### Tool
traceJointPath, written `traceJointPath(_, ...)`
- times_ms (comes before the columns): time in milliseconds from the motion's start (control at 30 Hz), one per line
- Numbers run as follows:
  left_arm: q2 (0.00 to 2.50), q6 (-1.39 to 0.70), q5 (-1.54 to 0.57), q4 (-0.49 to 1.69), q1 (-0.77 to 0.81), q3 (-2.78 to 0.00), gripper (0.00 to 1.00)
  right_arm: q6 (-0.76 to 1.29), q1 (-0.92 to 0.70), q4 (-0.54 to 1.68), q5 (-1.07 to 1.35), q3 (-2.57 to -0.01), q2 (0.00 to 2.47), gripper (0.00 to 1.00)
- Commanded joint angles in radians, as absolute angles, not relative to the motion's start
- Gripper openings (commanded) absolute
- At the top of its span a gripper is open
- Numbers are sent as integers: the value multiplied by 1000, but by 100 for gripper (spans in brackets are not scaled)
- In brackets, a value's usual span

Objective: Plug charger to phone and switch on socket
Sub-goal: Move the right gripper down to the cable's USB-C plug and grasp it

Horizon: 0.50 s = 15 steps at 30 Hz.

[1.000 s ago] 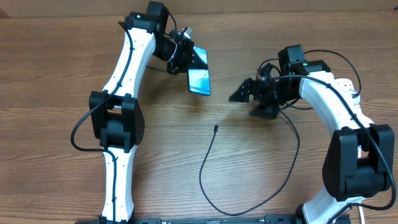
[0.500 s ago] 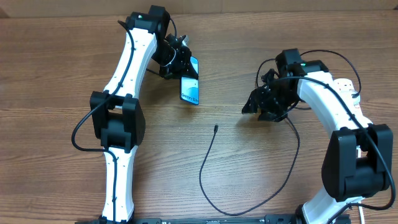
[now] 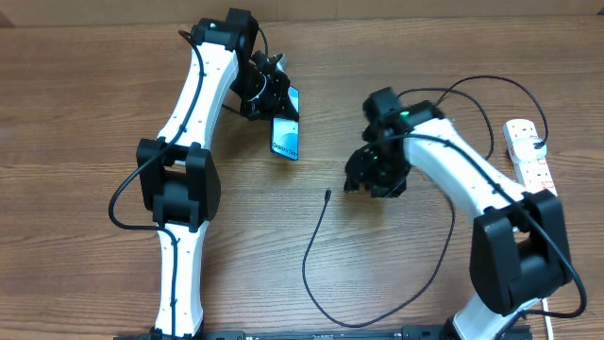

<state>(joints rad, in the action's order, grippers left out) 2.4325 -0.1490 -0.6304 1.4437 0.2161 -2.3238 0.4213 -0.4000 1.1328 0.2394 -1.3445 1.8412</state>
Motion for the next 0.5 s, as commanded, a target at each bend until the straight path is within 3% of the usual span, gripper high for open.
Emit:
traceJointPath(0,2400,-126,-643,1444,223,-2343,4,526,-451,1116,117,-1346,1845,57)
traceJointPath(233,2400,-126,-643,1444,223,-2343,4,617,-524,1090,94,-1345,1845,60)
traceJointPath(467,2400,-127,-647,1454,223,-2343,4,688,-566,1015,87,-1317,1845,56)
